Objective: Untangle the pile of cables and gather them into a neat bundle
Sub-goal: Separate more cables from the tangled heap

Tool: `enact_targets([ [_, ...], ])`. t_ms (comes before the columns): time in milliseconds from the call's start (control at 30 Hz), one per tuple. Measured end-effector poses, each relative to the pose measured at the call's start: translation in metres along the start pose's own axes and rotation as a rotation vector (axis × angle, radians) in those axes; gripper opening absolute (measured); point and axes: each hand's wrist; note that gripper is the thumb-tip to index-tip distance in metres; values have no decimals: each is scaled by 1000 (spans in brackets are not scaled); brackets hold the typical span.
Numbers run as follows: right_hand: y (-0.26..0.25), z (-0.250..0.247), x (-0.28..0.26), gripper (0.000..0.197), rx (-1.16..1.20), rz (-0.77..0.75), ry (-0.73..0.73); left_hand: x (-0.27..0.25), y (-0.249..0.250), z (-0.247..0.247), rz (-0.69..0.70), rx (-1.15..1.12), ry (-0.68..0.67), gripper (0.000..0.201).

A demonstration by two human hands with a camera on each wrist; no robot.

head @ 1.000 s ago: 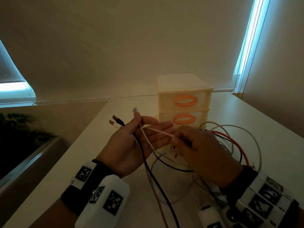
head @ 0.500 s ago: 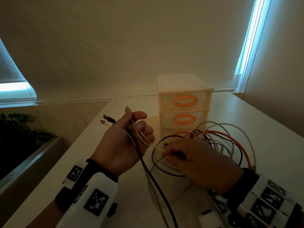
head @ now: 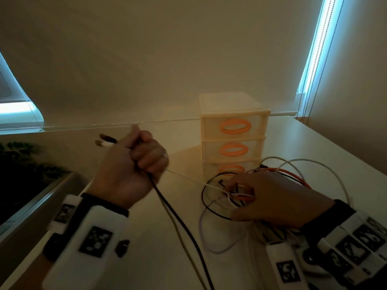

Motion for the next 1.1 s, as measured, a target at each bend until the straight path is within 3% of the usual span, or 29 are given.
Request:
enact_targets([
  [133, 11, -9, 0, 50, -46, 63, -7, -1, 25, -10, 68, -97, -21, 45],
  [300, -1, -9, -2, 76, -168, -127, 116, -2, -20, 8, -22, -11, -60, 47],
  [400, -18, -6, -5, 66, 9, -194, 97, -6, -34, 16, -43, 23, -139, 47],
  [533, -38, 23, 1, 17, 390, -228, 57, -8, -42, 17, -72, -2, -193, 46],
  [767, -18, 7, -2, 27, 654, -59, -174, -1, 6, -7, -63, -108, -231, 47],
  [867, -8, 5, 5, 27, 644, 23, 0, -3, 11, -6, -150, -57, -351, 47],
  [1000, -3, 20, 18, 29, 464, 70, 450, -17, -21, 10, -267, 243, -475, 43],
  [1100, -6, 29, 19, 26, 469, 37, 642, -26, -54, 15, -324, 513, -528, 44],
])
Point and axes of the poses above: each hand's wrist, its own x-axis towards the middle knuckle, its own z-axis out of the palm, y = z × x, and after that the axes turned 15 degrees about y, right-handed
